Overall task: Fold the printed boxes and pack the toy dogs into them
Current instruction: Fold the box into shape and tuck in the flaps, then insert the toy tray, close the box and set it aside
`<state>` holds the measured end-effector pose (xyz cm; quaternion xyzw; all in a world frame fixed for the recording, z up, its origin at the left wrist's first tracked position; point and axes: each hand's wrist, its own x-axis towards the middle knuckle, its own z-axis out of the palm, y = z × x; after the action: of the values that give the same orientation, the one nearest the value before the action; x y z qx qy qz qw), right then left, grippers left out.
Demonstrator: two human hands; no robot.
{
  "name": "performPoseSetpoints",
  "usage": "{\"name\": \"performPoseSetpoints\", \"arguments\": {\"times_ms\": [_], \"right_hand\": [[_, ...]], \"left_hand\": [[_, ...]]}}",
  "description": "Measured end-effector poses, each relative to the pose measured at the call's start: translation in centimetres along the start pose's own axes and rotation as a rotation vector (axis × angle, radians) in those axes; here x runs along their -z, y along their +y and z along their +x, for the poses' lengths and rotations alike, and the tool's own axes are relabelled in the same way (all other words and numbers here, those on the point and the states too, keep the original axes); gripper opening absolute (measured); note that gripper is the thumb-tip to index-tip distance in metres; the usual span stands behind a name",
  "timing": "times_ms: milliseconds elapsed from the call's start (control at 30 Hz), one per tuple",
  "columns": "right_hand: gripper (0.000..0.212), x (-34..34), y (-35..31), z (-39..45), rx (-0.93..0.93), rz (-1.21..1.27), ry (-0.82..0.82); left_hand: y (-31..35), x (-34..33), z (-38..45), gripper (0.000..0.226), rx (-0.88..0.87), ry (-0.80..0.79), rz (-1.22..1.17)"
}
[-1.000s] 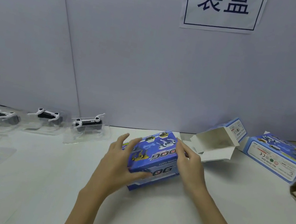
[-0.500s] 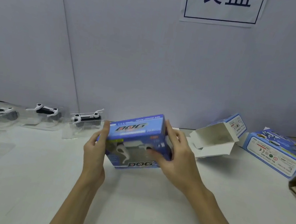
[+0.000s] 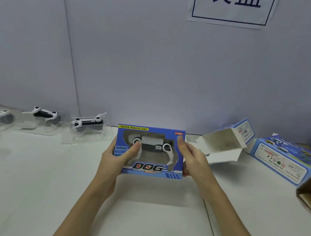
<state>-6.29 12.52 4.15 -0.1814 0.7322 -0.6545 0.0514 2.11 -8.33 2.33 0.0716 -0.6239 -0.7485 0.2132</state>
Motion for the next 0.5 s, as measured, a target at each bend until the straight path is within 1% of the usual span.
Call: {"name": "performPoseSetpoints", "arguments": {"times_ms": [33, 100, 167, 200, 233, 267, 333, 367, 433, 500], "right_hand": [[0.057, 0.5, -0.3, 0.0, -0.038, 0.014, 0.005], [0.054, 1.8, -0.8, -0.1, -0.039, -0.077, 0.001], [0.051, 3.2, -1.1, -0.5, -0.06, -0.193, -0.099], [0.049, 3.7, -1.3, -0.7, -0.09, -0.201, -0.132], [0.049, 4.3, -1.4, -0.8, -0.109, -0.178, -0.132], [0.052, 4.8, -1.7, -0.9, -0.111, -0.14, -0.101], [0.062, 5.8, -2.4, -0.8, -0.092, -0.026, 0.037], [0.067, 6.3, -2.8, -0.6, -0.08, 0.073, 0.125], [0.071, 7.5, -3.2, -0.3, -0.021, 0.34, 0.315], [0.071, 8.5, -3.5, -0.1, 0.129, 0.644, 0.546]], "left_hand": [[0.0, 0.1, 0.0, 0.039, 0.013, -0.022, 0.003], [0.0, 0.3, 0.1, 0.04, 0.045, -0.094, 0.026], [-0.2, 0.4, 0.2, 0.051, 0.097, -0.176, 0.077], [-0.4, 0.4, 0.2, 0.055, 0.118, -0.202, 0.096], [-0.5, 0.2, 0.3, 0.057, 0.136, -0.206, 0.093], [-0.7, 0.1, 0.4, 0.06, 0.16, -0.171, 0.053], [-1.1, -0.1, 0.7, 0.068, 0.204, -0.052, -0.097], [-1.3, -0.1, 0.8, 0.071, 0.209, -0.004, -0.153], [-1.8, 0.2, 1.1, 0.07, 0.202, 0.046, -0.147], [-2.5, 0.4, 1.3, 0.07, 0.195, 0.05, -0.063]]}}
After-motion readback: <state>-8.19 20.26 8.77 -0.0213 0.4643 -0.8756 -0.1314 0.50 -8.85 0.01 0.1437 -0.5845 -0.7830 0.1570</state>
